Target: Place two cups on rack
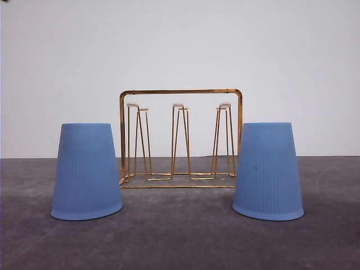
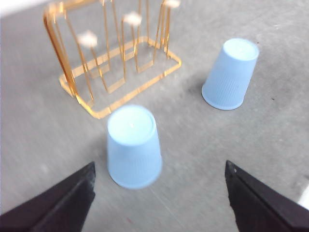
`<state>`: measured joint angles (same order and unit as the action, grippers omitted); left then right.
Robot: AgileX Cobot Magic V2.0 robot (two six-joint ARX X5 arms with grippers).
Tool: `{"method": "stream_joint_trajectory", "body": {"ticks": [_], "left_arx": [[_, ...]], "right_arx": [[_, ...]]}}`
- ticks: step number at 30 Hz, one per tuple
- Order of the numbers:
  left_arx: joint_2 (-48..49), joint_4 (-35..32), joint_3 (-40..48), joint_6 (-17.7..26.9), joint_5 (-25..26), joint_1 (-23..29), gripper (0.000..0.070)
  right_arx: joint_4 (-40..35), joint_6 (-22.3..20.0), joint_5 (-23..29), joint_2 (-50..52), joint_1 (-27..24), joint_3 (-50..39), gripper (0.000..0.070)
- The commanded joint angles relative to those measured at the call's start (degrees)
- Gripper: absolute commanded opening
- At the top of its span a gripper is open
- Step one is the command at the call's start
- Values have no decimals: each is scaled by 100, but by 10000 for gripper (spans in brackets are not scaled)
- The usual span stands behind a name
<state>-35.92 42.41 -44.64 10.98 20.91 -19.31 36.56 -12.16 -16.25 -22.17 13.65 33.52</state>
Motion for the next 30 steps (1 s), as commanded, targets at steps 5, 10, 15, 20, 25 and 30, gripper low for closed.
{"method": "stream_joint_trajectory", "body": {"ticks": [5, 10, 15, 20, 25, 30], "left_arx": [[-991, -508, -96, -770, -88, -107, 520], [-1966, -1339, -96, -826, -210, -275, 560], [-2926, -2222, -96, -826, -470, -509, 599], [-3703, -2618, -96, -827, -645, -700, 598], [-4282, -2736, -96, -826, -789, -822, 597], [-4564, -2725, -96, -828, -985, -890, 591]], "right_arx": [[-102, -22, 19, -17, 24, 90, 463], [-103, -24, 20, -17, 24, 90, 463], [-103, -24, 20, -17, 24, 90, 463], [-105, -24, 22, -17, 24, 91, 463], [-129, -24, 55, -17, 24, 92, 463], [-229, -22, 151, -17, 24, 91, 463]]}}
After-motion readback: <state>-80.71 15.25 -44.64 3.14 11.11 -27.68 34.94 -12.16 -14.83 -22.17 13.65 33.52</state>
